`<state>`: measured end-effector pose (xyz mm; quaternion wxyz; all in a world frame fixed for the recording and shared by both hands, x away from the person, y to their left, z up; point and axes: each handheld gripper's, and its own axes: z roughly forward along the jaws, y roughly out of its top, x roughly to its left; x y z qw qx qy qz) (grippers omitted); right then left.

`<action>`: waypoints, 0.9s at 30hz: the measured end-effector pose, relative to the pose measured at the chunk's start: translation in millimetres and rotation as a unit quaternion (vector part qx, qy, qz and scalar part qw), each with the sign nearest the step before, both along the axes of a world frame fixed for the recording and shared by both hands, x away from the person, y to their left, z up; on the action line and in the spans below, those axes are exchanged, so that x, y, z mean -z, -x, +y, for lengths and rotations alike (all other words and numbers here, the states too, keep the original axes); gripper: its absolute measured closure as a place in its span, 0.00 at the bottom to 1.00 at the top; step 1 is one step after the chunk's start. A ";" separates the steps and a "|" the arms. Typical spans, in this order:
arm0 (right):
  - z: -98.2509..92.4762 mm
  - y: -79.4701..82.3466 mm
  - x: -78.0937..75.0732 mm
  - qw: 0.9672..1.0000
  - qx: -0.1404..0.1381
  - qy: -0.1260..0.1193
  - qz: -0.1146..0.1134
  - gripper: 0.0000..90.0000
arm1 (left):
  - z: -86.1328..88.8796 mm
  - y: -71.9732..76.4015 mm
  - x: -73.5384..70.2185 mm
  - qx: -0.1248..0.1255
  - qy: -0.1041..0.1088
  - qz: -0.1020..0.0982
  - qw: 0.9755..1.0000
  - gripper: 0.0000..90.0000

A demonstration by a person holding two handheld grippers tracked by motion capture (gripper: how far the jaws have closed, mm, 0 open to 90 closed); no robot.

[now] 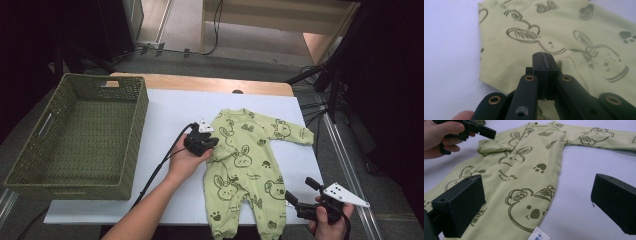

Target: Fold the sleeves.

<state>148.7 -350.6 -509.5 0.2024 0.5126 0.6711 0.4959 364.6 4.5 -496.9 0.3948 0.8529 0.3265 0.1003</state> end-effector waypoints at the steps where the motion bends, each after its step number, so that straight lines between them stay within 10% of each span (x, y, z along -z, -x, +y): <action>1: -0.1 -0.1 0.1 1.000 0.000 0.000 0.000 0.00 | -0.6 -0.8 2.0 -0.003 0.003 0.008 1.000 0.99; 13: -0.6 0.1 -0.1 1.000 0.000 -0.001 0.000 0.00 | -15.9 35.5 -1.5 0.078 0.012 0.003 0.997 0.99; 27: 1.5 -0.7 0.0 1.000 -0.001 0.003 0.001 0.00 | -13.8 46.2 13.2 0.049 0.015 0.011 0.999 0.85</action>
